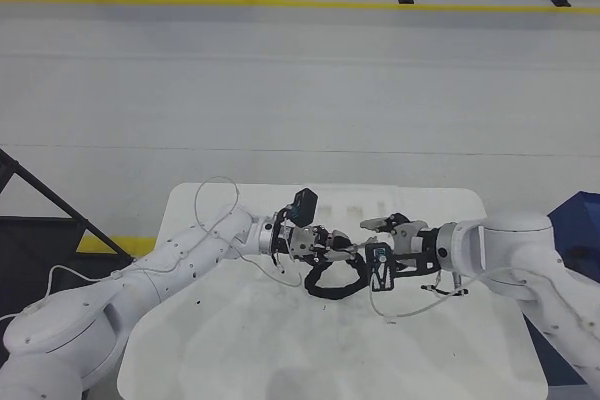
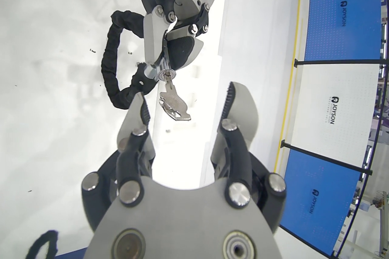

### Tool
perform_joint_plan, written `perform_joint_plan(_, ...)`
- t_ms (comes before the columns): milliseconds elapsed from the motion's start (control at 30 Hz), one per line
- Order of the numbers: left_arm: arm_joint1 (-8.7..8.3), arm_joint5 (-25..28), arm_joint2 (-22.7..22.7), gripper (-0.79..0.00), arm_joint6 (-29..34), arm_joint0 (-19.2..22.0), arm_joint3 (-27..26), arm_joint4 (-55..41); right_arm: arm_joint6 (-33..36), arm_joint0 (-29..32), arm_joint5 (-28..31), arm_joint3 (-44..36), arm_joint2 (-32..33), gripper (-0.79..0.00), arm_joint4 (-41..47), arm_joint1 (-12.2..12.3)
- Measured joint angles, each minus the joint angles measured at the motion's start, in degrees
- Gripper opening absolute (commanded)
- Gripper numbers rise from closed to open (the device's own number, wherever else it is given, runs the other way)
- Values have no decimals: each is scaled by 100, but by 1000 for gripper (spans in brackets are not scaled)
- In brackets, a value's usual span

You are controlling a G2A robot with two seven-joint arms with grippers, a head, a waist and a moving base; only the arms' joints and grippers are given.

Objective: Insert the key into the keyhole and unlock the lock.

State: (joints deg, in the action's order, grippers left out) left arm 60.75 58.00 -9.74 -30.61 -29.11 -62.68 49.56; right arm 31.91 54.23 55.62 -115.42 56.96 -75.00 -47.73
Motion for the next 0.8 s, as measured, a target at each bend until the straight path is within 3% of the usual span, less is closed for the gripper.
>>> perform_joint_plan(100, -11, 0, 0, -785, 169, -22, -47, -159, -240, 58, -8, 4, 11, -619, -227, 3)
perform_joint_plan(200, -19, 0, 0, -785, 294, -27, -69, -279, -393, 113, -21, 43, 37, -773, -319, 6)
perform_joint_plan(233, -21, 0, 0, -785, 323, -27, -75, -310, -412, 134, -38, 69, 50, -785, -311, 7)
perform_joint_plan(533, -48, 0, 0, -785, 281, 38, -43, -302, -436, 285, -203, 423, 203, -785, 770, 0)
perform_joint_plan(800, -33, 1, 0, -785, -108, 54, 71, 59, 255, 238, -330, 601, 137, -785, 2356, -4)
